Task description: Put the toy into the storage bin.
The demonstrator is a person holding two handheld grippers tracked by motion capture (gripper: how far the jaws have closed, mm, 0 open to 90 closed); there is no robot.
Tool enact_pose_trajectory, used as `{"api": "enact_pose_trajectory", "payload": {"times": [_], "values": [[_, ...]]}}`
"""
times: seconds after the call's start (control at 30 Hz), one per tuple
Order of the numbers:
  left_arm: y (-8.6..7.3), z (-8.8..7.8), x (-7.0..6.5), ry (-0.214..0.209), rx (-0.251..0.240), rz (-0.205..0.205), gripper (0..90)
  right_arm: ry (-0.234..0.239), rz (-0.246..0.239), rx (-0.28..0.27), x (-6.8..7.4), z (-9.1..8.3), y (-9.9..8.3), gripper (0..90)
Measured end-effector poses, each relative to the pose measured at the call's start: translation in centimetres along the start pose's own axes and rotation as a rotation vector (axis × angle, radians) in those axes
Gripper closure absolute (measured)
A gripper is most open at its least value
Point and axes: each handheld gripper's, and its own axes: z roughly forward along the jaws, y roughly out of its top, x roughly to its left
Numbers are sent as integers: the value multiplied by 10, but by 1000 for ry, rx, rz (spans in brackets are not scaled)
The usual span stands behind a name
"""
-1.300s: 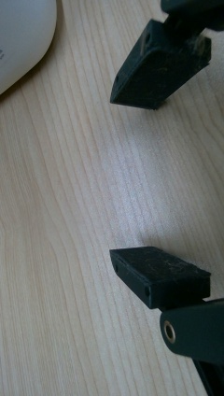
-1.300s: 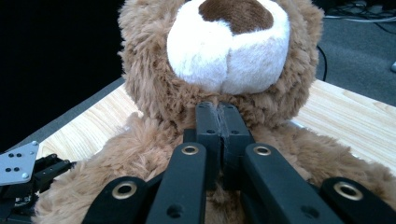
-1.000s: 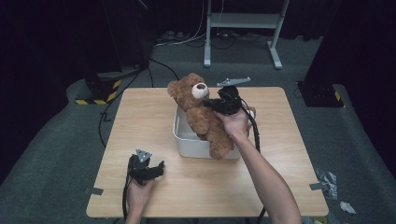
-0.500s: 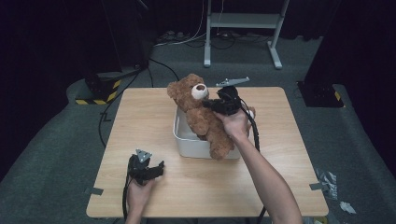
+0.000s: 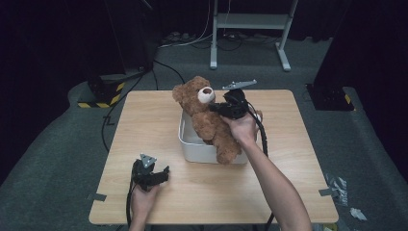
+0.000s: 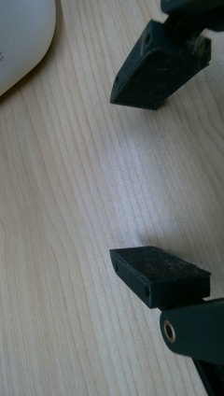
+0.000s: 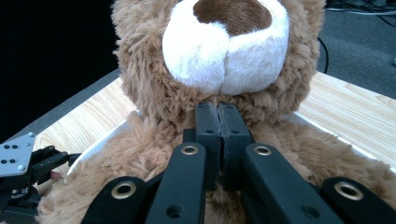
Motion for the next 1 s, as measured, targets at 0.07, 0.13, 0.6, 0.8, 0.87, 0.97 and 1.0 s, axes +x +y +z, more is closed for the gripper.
{"api": "enact_pose_trajectory", "payload": {"times": [0.07, 0.13, 0.6, 0.8, 0.87, 0.97, 1.0], "values": [[0, 0, 0, 0, 0, 1, 214, -3, 0, 8, 0, 0, 0, 883], [0, 0, 0, 0, 0, 1, 214, -4, 1, 12, -1, 1, -1, 882], [0, 0, 0, 0, 0, 1, 214, -4, 14, 7, -3, 2, -7, 883], [0, 0, 0, 1, 2, 0, 214, 2, 20, 16, -5, 3, -9, 881], [0, 0, 0, 1, 2, -1, 214, 3, 22, 23, -6, 3, -10, 881], [0, 0, 0, 1, 3, -1, 214, 4, 28, 28, -7, 3, -10, 880], [0, 0, 0, 1, 3, -1, 214, 0, 27, 26, -7, 4, -10, 881]]}}
